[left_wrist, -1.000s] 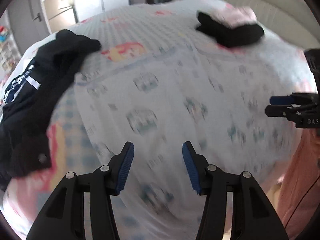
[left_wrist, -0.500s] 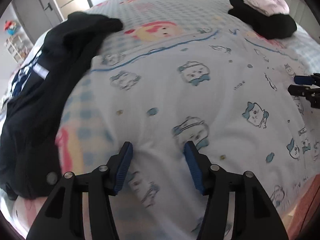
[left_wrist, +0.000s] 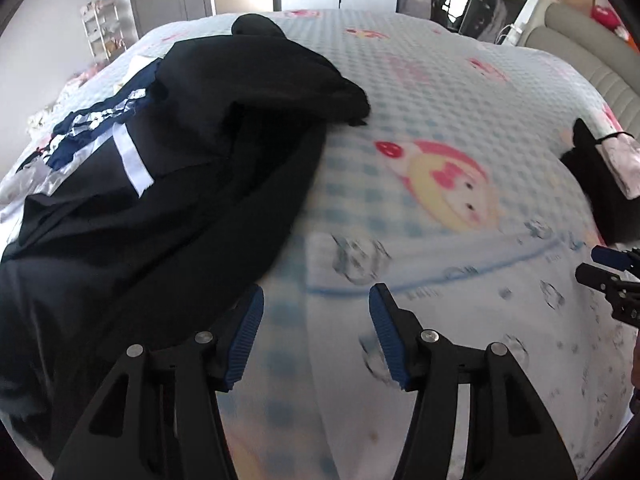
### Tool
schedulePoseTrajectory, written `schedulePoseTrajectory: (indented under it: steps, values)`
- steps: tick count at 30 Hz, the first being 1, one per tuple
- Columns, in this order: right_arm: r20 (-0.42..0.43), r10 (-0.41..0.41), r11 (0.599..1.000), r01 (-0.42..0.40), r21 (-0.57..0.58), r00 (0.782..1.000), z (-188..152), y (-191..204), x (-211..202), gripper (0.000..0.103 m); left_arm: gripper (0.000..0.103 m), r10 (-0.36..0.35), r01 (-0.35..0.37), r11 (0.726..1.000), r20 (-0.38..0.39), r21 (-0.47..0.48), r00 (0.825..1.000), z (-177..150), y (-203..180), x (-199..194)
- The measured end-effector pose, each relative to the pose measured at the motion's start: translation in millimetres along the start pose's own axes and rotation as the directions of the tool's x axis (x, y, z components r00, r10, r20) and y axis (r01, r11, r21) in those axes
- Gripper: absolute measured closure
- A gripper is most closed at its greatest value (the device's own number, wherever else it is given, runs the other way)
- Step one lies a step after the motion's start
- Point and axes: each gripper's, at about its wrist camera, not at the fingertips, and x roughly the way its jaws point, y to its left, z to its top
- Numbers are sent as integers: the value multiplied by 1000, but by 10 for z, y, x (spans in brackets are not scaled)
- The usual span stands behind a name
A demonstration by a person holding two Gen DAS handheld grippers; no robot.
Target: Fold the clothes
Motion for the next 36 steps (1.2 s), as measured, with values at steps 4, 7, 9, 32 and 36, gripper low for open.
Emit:
schedulePoseTrajectory:
  steps: [4, 7, 9, 32, 36]
  values:
    - [-35, 23, 999, -21, 45, 999, 235, -57, 341, 42, 51, -80, 80, 996, -29, -29, 996, 83, 48, 244]
    - [-61, 51, 998, -49, 39, 997, 328, -54, 512, 43, 94, -110, 110, 993, -26, -32, 994, 89, 47, 298]
    - [-64, 114, 993, -112, 33, 991, 362, -21, 518, 90, 98, -122, 122, 992, 5, -28, 993, 85, 63, 207]
    - [60, 57, 982, -66, 178, 997, -59, -924, -318, 45, 70, -256, 233, 916, 30, 327, 966, 263, -1351, -382]
    - [-27, -2, 978, 8, 209, 1000, -376, -1183, -190, 45, 82, -318, 331, 843, -103, 424, 942, 234, -1988, -111]
